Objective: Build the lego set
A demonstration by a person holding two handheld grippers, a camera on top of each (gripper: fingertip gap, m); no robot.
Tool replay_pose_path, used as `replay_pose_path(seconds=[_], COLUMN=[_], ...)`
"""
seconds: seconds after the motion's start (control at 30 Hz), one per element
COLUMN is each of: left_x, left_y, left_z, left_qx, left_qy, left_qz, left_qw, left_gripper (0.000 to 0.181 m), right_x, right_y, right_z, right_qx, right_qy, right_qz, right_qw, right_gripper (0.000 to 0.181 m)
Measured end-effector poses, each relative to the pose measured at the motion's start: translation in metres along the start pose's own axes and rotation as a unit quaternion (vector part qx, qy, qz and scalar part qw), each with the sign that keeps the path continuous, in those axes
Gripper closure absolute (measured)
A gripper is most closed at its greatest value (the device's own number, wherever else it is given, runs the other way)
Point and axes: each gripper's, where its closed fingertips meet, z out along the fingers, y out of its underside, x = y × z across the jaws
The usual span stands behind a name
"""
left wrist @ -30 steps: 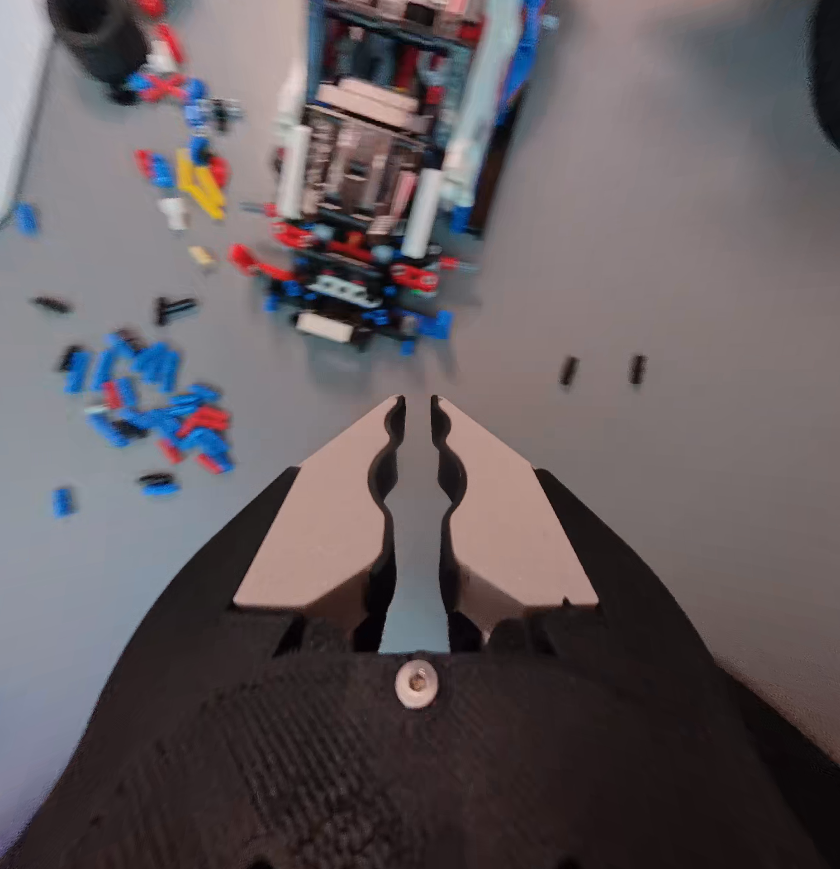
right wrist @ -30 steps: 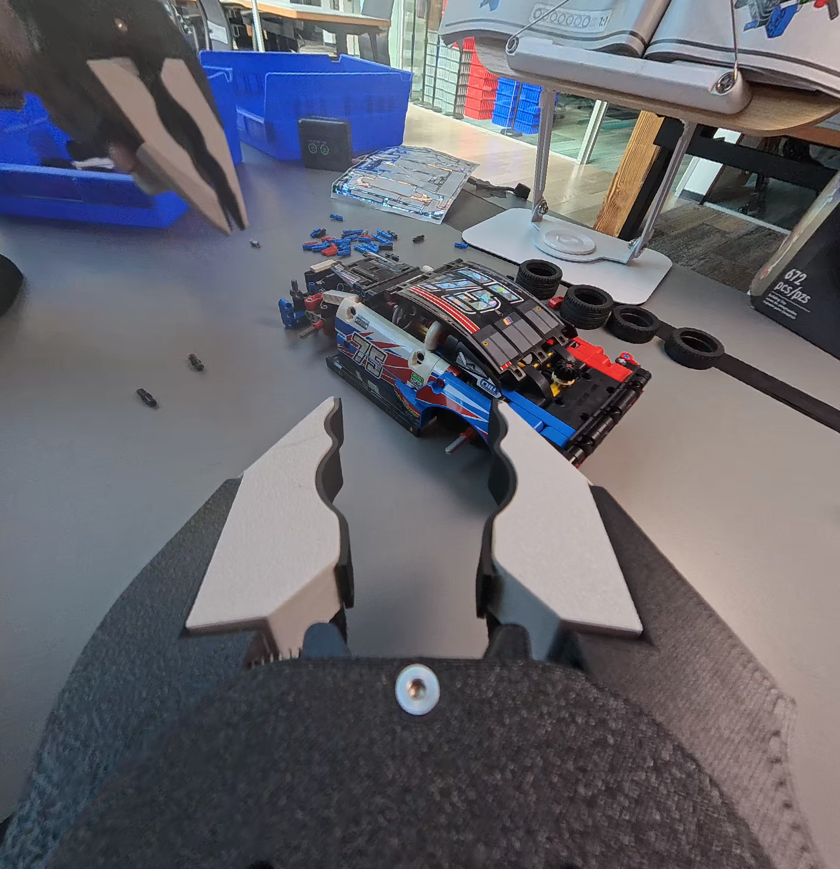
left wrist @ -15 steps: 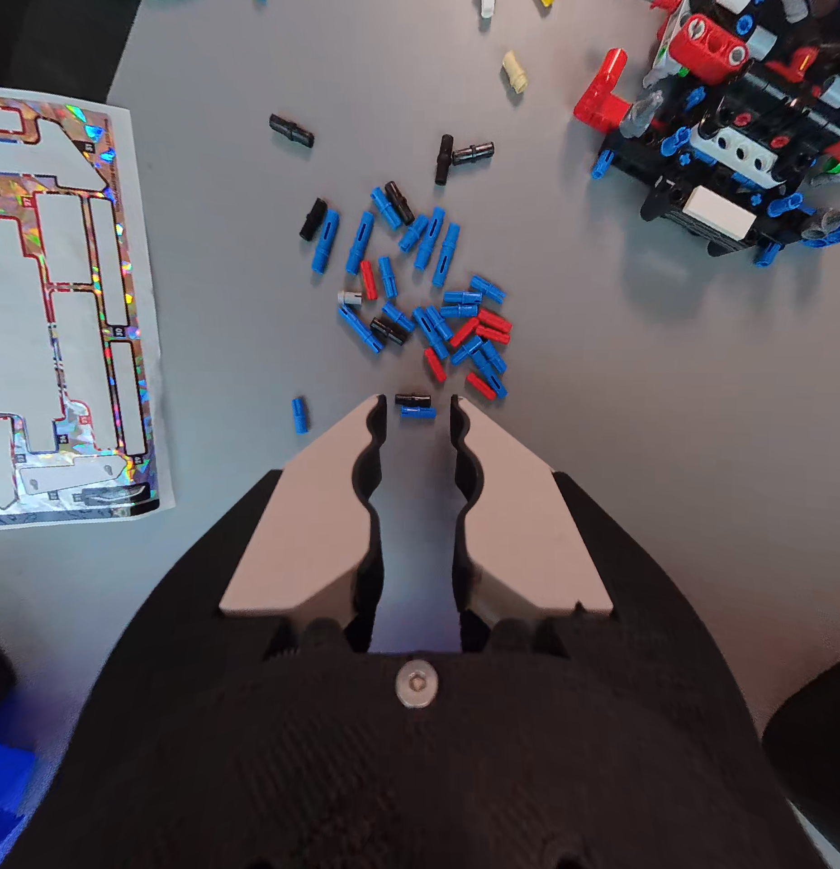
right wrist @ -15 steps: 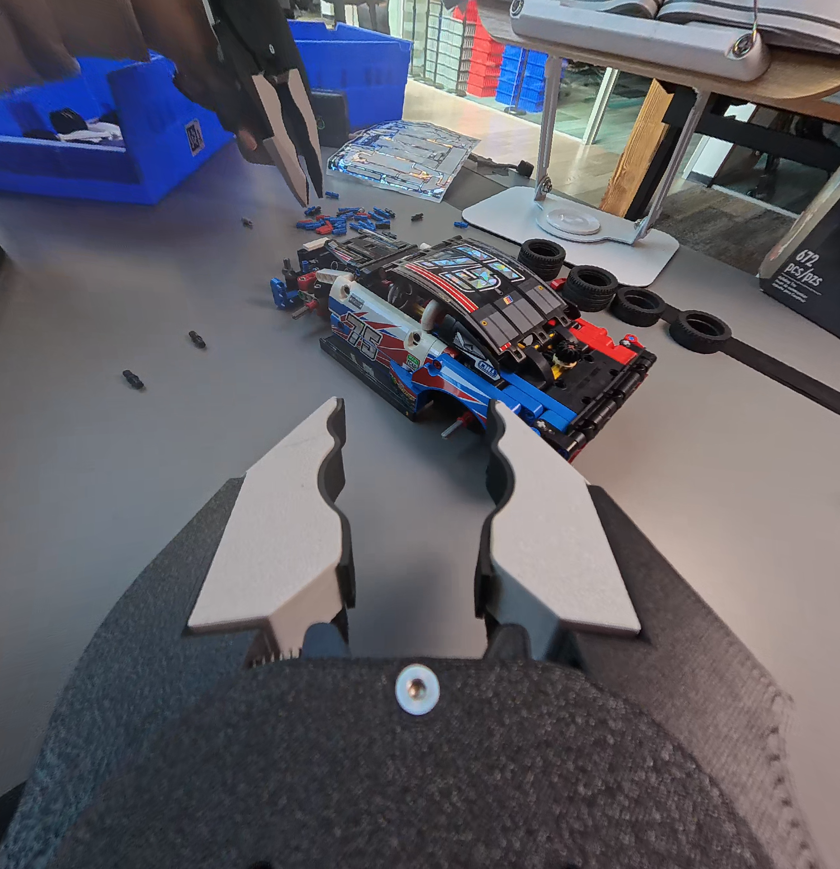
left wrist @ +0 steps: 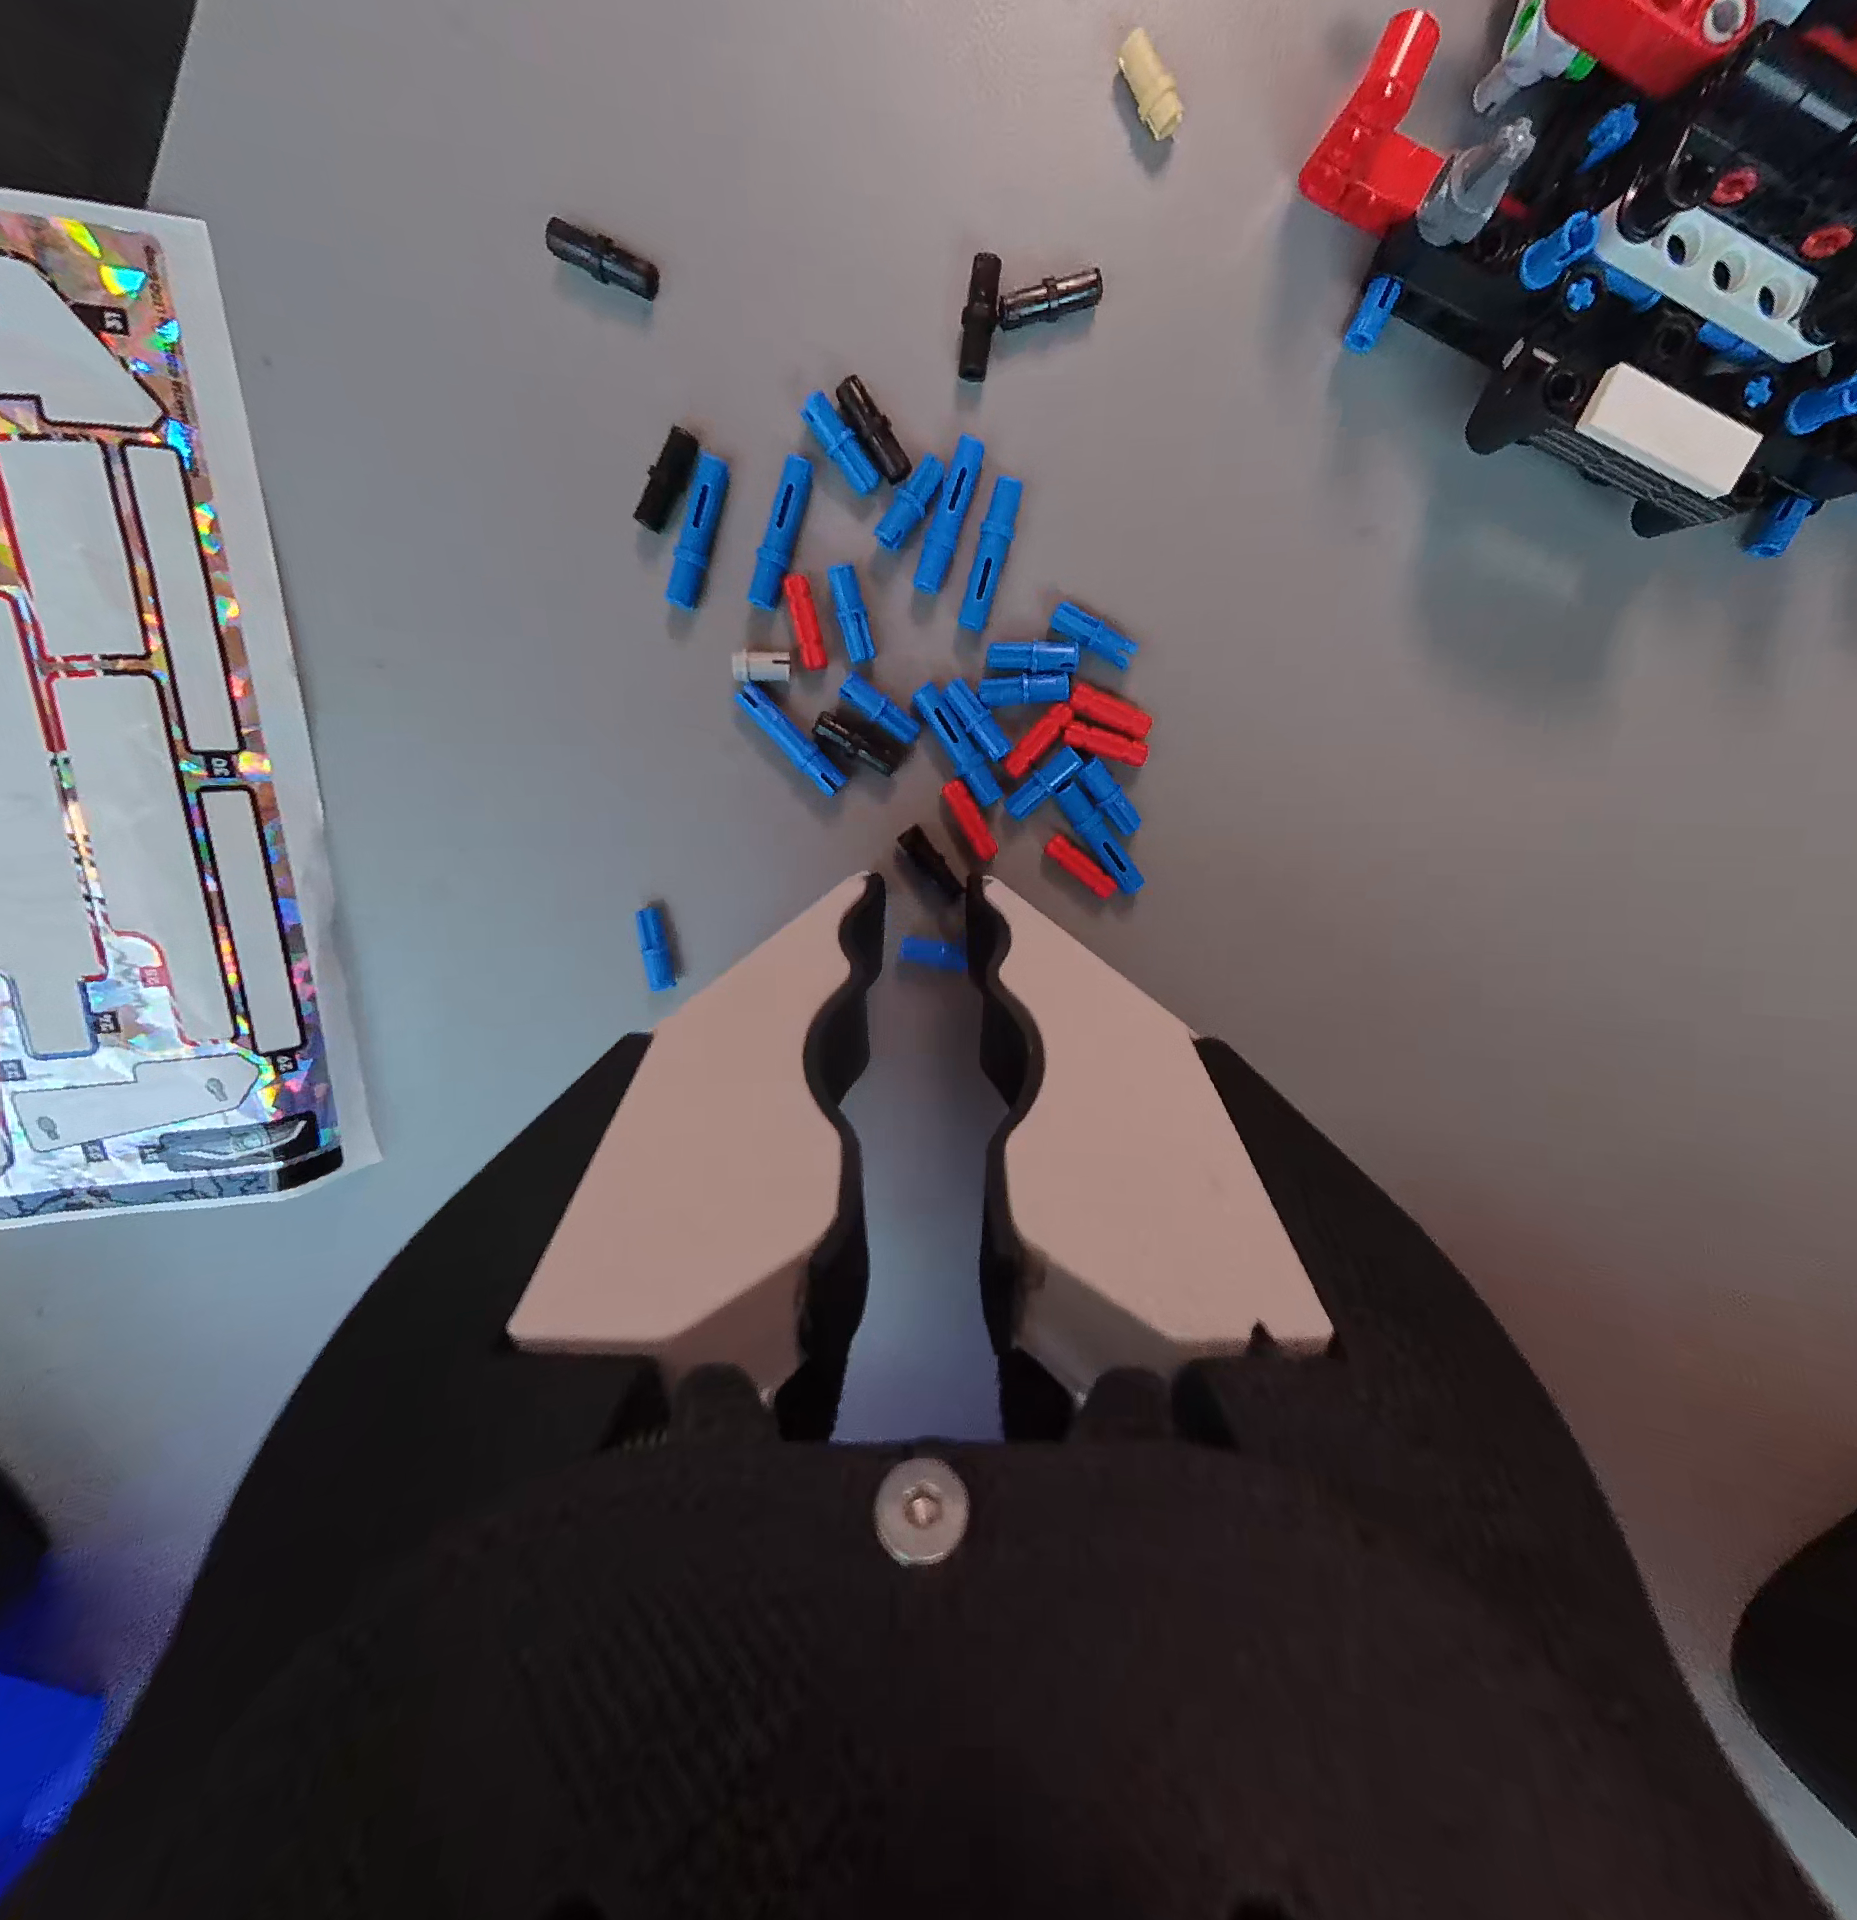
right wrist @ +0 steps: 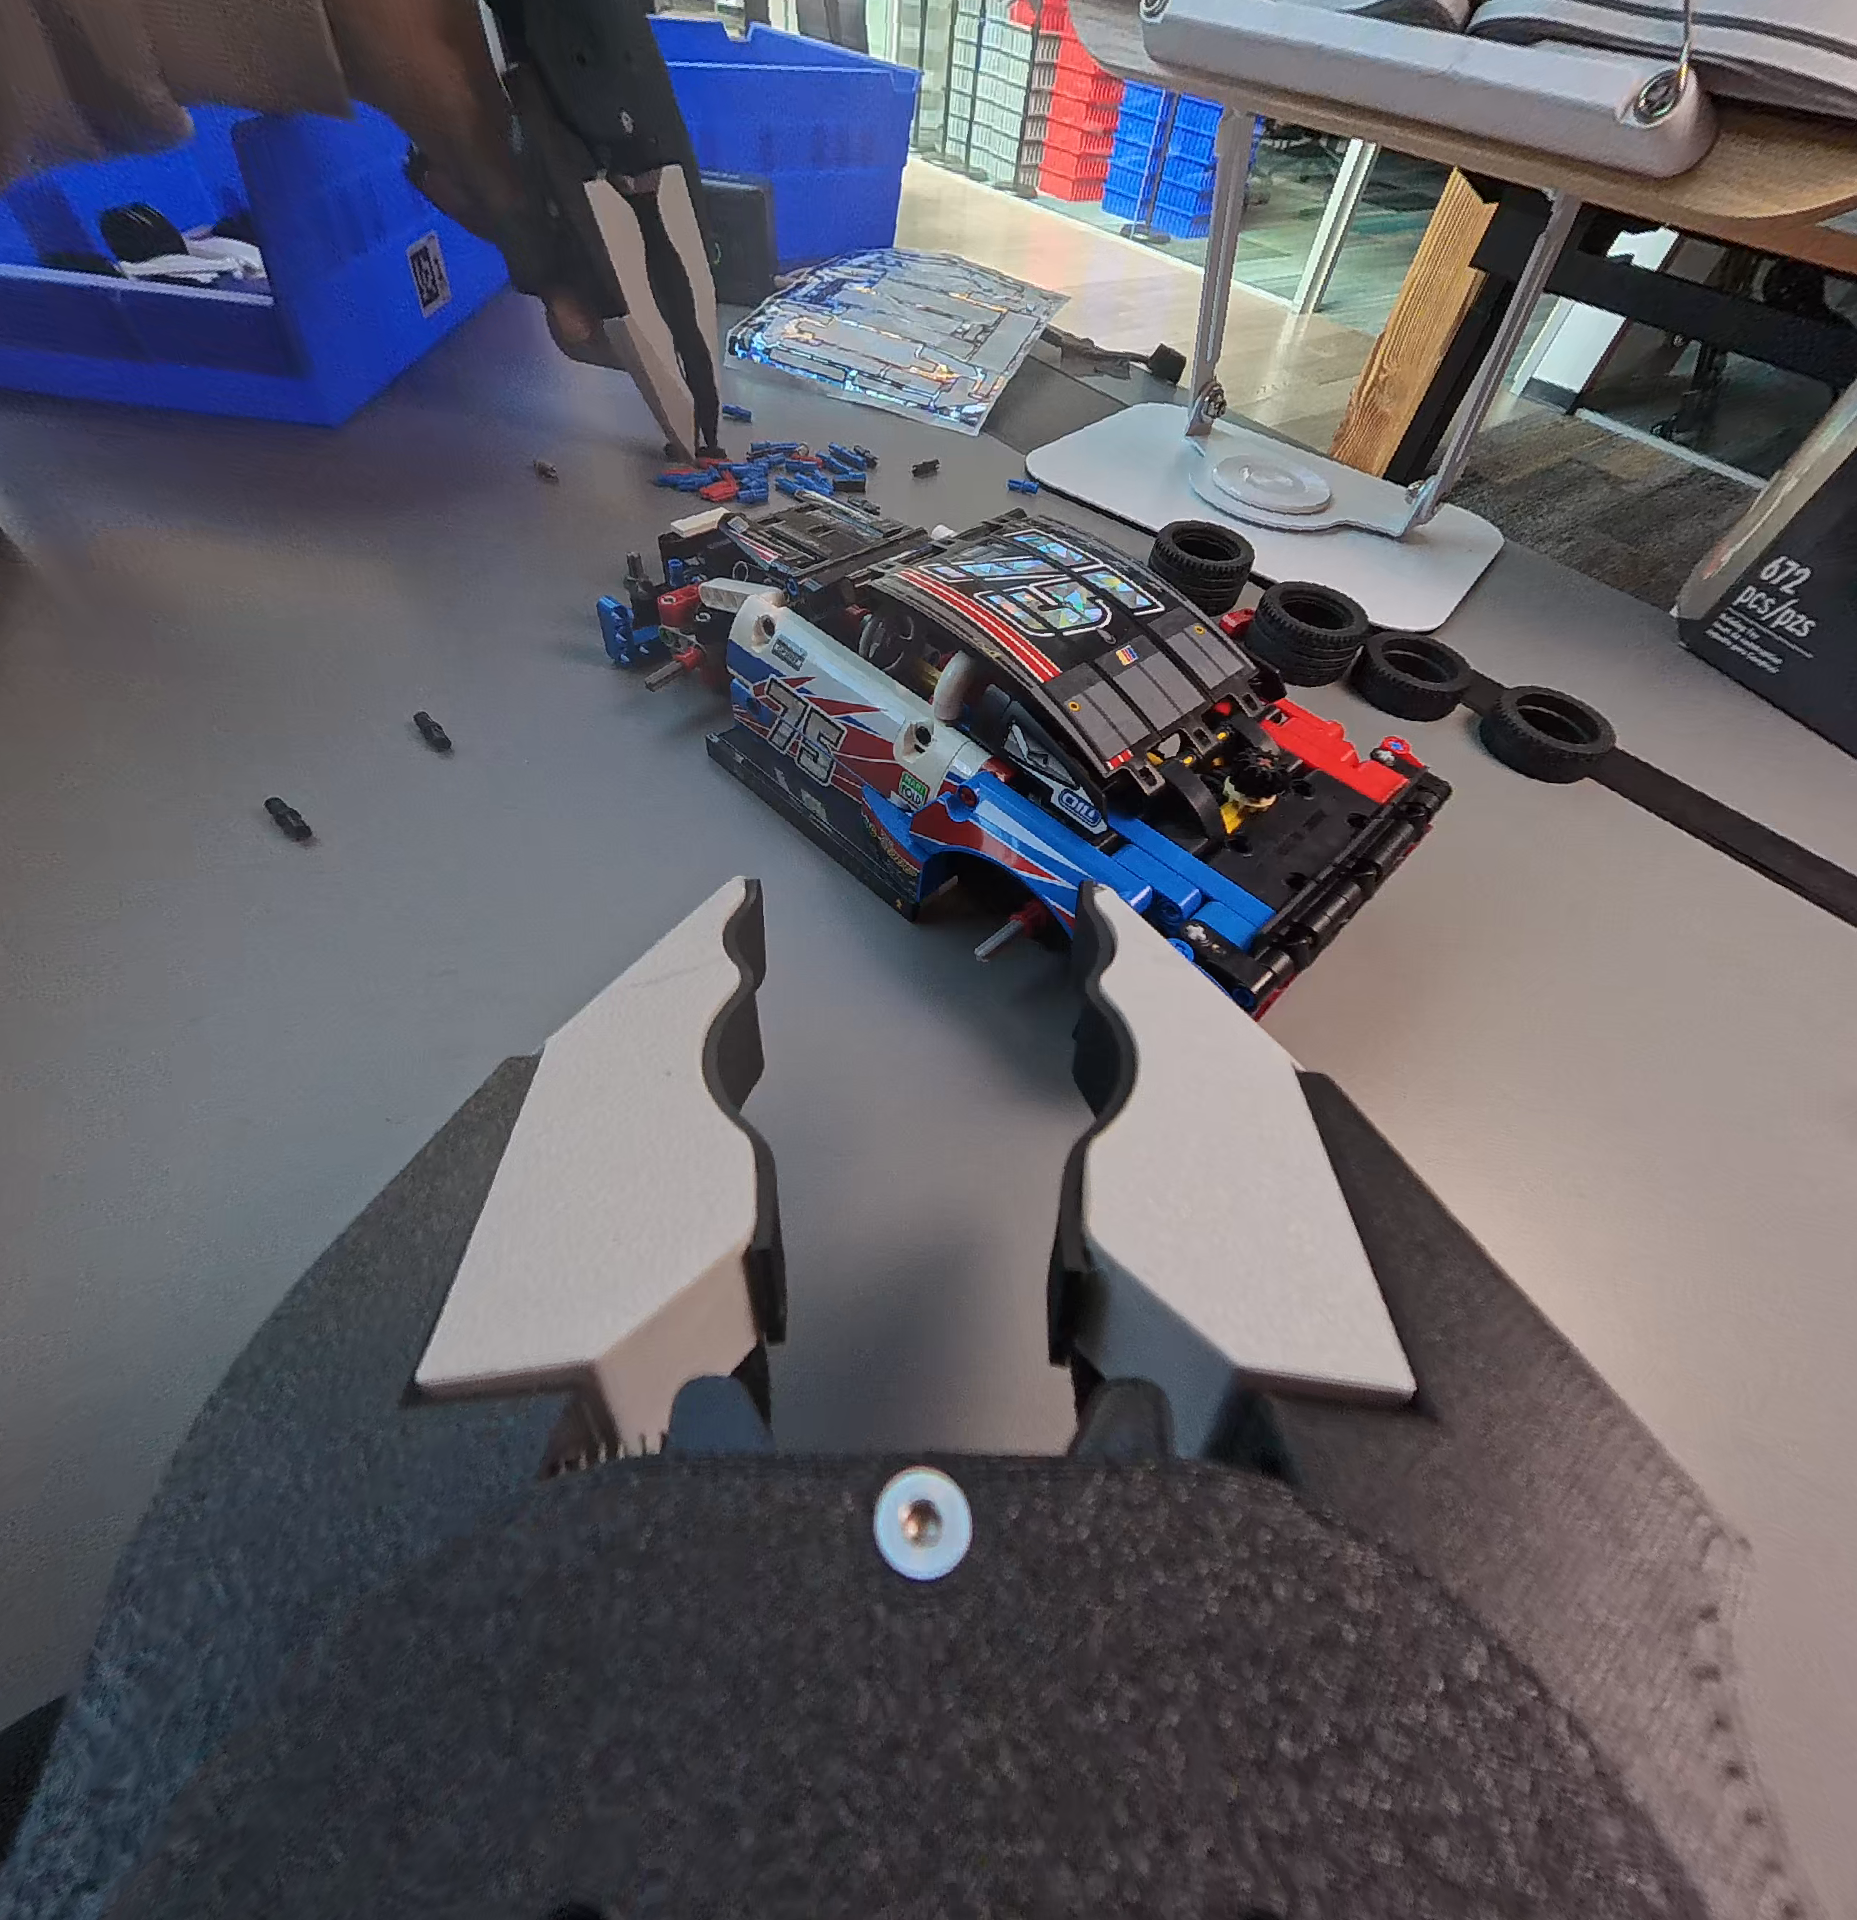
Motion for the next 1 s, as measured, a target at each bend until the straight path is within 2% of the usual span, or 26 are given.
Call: replay_pose_path(seconds=[0.03, 0.3, 0.4, 0.47, 0.57, 0.67, 0.73, 0.87, 1.0], left_x=[-0.001, -0.001, 0.010, 0.035, 0.107, 0.175, 0.203, 0.222, 0.230], left_y=[-0.001, -0.003, -0.011, -0.025, -0.046, -0.051, -0.051, -0.046, -0.043], left_z=[0.000, 0.001, -0.014, -0.031, -0.046, -0.029, -0.011, 0.013, 0.019], left_qx=[0.003, 0.008, 0.025, 0.047, 0.075, 0.073, 0.072, 0.059, 0.054], left_qy=[-0.001, -0.010, -0.008, 0.007, 0.058, 0.090, 0.101, 0.097, 0.102], left_qz=[-0.004, -0.001, 0.011, 0.037, 0.100, 0.149, 0.164, 0.180, 0.186], left_qw=[1.000, 1.000, 1.000, 0.998, 0.991, 0.982, 0.979, 0.977, 0.976], left_gripper=[0.170, 0.179, 0.179, 0.178, 0.179, 0.179, 0.179, 0.179, 0.179], right_x=[0.000, 0.000, 0.000, -0.001, -0.002, -0.005, -0.007, -0.007, -0.006], right_y=[0.000, 0.001, 0.000, -0.001, 0.000, -0.001, -0.002, -0.004, -0.005], right_z=[0.000, 0.000, 0.000, -0.001, 0.000, 0.001, 0.001, 0.000, -0.002], right_qx=[-0.001, -0.003, -0.001, 0.001, -0.001, -0.001, -0.001, 0.002, 0.006], right_qy=[0.000, 0.001, 0.001, 0.000, -0.004, -0.008, -0.010, -0.005, -0.002], right_qz=[-0.001, -0.002, -0.003, -0.003, -0.004, -0.009, -0.011, -0.013, -0.013], right_qw=[1.000, 1.000, 1.000, 1.000, 1.000, 1.000, 1.000, 1.000, 1.000], right_gripper=[0.124, 0.124, 0.124, 0.124, 0.124, 0.124, 0.124, 0.124, 0.124])
